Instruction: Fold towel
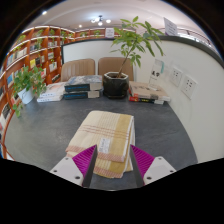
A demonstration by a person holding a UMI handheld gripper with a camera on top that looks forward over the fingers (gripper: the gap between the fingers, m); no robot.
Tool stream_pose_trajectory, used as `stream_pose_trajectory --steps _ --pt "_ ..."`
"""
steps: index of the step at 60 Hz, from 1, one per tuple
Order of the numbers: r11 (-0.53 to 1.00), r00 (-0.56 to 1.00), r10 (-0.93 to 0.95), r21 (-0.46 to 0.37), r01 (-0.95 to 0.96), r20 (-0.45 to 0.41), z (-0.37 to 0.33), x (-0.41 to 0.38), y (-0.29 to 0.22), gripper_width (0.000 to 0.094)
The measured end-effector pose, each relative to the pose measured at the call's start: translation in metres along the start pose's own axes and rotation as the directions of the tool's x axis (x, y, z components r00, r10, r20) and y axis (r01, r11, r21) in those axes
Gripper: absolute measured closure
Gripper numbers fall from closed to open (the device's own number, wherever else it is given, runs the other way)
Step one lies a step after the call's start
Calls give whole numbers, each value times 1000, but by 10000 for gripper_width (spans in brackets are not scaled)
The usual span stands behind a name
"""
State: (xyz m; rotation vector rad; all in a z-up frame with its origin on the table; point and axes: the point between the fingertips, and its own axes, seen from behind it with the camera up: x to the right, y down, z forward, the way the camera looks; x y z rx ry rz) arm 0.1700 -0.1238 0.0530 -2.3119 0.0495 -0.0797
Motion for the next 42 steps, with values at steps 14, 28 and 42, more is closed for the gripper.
stream_pose_trajectory --steps 14,28,42 --pt "995 998 -55 87 55 -6 -67 -34 -35 246" --pt "974 997 -42 227 27 61 -167 -120 -76 231" --pt "966 995 -42 256 17 93 -242 -194 -51 232"
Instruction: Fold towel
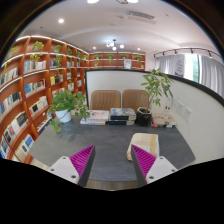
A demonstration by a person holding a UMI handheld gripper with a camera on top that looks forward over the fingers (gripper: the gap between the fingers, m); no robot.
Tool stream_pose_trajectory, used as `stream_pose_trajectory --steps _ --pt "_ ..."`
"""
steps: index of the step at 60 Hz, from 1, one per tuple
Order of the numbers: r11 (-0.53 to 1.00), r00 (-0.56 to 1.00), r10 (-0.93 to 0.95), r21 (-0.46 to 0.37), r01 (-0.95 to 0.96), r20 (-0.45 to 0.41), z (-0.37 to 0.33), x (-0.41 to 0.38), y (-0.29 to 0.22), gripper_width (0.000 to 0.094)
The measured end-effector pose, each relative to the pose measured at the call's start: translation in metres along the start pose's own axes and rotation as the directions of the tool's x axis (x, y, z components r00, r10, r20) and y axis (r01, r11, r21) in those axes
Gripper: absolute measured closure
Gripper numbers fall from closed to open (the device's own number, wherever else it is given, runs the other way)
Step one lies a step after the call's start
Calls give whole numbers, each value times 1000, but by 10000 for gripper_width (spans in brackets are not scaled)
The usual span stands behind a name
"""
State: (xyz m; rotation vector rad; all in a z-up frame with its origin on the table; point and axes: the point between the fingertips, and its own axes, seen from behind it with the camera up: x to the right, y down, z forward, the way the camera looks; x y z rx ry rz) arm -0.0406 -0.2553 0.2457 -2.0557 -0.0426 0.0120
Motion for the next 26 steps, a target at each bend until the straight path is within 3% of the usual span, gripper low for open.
stream_pose_trajectory --steps 26 --pt "998 997 -58 -3 58 50 -54 -65 30 232"
